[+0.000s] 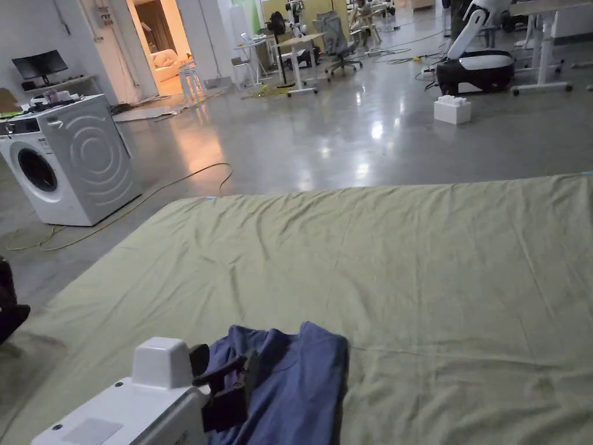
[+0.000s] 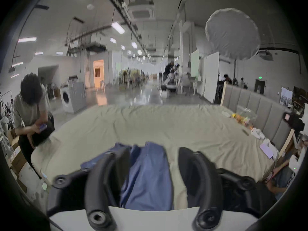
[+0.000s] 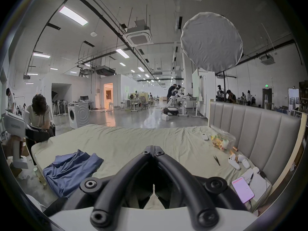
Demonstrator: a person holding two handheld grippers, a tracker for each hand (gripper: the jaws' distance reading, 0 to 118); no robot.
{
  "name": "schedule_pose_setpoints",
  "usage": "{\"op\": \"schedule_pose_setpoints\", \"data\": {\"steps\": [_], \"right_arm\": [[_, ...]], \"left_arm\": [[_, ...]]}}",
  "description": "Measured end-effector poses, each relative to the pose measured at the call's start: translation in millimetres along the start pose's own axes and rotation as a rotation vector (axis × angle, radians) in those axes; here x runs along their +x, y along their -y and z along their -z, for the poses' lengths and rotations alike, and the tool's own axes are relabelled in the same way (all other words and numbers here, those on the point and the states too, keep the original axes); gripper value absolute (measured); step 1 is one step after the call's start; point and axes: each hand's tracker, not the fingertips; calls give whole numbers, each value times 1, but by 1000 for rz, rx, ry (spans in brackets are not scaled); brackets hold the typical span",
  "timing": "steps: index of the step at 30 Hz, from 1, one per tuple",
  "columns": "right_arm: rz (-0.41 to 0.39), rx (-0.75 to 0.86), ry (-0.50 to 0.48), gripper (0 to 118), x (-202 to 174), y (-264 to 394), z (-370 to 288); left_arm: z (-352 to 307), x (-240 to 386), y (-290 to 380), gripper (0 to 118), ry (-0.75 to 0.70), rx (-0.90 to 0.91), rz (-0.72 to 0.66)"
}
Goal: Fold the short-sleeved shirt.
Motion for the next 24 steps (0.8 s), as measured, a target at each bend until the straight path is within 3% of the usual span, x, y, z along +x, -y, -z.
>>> {"op": "schedule_pose_setpoints", "data": {"steps": [10, 13, 15, 17, 19, 20, 21, 23, 24], "right_arm": [[-17, -194, 49, 1, 10, 35, 29], [20, -287, 74, 1, 16, 47, 39], [-3, -293, 90, 1, 18, 52, 43], [-12, -325, 88, 1, 21, 58, 48], [-20, -344, 91, 1, 22, 63, 53], [-15, -351, 88, 1, 21, 60, 49], [-9, -358, 82, 1, -11, 92, 51], [11, -361, 72, 1, -12, 93, 50], [17, -357, 67, 1, -12, 93, 50]], "left_arm": [[214, -51, 94, 72, -29, -480, -9], [248, -62, 111, 73, -75, -503, -26], [260, -69, 119, 77, -136, -518, -53], [262, -73, 118, 82, -105, -506, -70], [261, -71, 117, 81, -104, -520, -65], [262, -69, 118, 76, -110, -527, -53], [261, -66, 117, 58, -112, -528, -46], [258, -59, 111, 1, -99, -496, -37], [261, -53, 112, 1, -96, -498, -47]]}}
